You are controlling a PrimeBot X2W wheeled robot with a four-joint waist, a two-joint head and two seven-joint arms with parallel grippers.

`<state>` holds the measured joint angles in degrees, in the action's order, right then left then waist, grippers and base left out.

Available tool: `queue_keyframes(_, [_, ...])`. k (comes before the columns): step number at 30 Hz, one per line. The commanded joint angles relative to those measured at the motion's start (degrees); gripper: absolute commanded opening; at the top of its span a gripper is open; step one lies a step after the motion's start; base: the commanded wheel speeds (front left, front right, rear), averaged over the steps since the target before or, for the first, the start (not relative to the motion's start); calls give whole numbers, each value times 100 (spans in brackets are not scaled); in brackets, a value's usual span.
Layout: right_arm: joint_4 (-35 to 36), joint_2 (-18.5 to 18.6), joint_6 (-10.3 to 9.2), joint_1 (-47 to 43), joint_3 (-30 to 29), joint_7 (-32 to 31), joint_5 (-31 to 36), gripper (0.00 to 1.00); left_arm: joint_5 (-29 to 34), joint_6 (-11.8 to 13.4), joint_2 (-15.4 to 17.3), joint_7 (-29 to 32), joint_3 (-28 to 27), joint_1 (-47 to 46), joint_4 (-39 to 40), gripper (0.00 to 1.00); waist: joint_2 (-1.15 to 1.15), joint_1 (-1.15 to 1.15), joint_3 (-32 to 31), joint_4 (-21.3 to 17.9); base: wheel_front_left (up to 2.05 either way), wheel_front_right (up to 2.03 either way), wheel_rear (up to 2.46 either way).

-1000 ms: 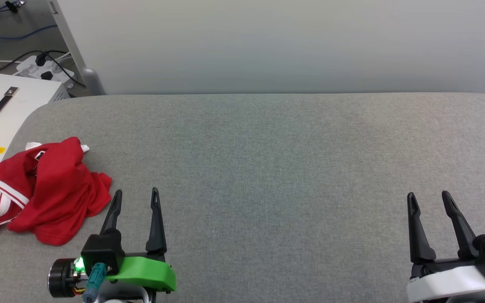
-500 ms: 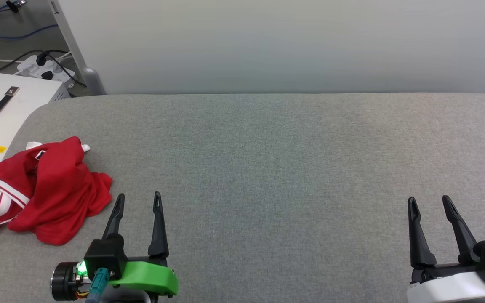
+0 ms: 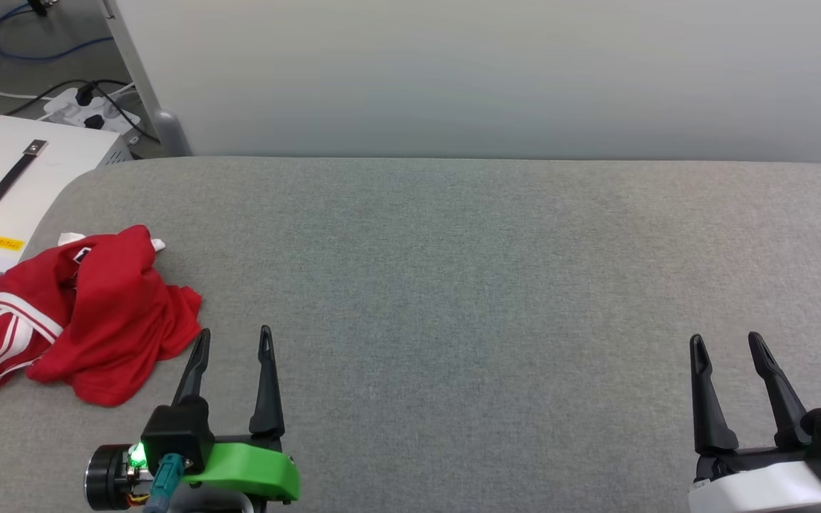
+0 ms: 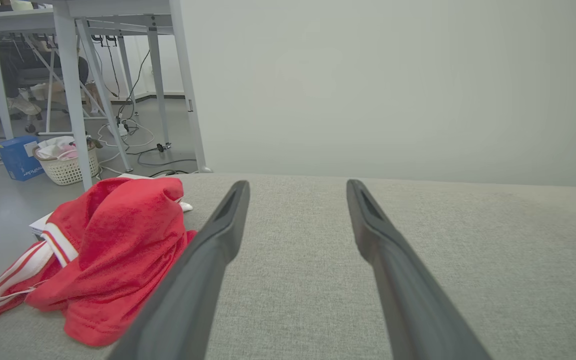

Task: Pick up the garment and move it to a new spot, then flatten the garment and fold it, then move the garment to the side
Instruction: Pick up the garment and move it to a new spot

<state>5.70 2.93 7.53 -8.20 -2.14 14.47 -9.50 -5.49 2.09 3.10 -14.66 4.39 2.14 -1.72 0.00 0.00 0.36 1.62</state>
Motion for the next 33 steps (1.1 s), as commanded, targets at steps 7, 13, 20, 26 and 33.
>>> queue_keyframes(7, [42, -5, -4, -30, 43, 52, -46, 100, -22, 16, -23, -34, -157, -19, -8, 100, 0, 0, 108, 442, 0, 0, 0])
queue_keyframes(13, [66, -5, -4, 13, 49, 52, -17, 100, -148, 31, -23, -34, -276, -70, -11, 100, 0, 0, 216, 868, 0, 0, 0])
queue_keyframes(20, [79, -5, -4, 82, 76, 52, 25, 100, -236, 12, -23, -34, -405, -130, -24, 100, 0, 0, 311, 1401, 0, 0, 0])
queue_keyframes(26, [91, -5, -4, 147, 99, 52, 52, 100, -308, -6, -23, -34, -500, -175, -41, 100, 0, 0, 381, 1785, 0, 0, 0])
queue_keyframes(33, [80, -5, -4, 182, 109, 52, 86, 100, -437, 15, -23, -34, -547, -187, -69, 100, 0, 0, 427, 2121, 0, 0, 0])
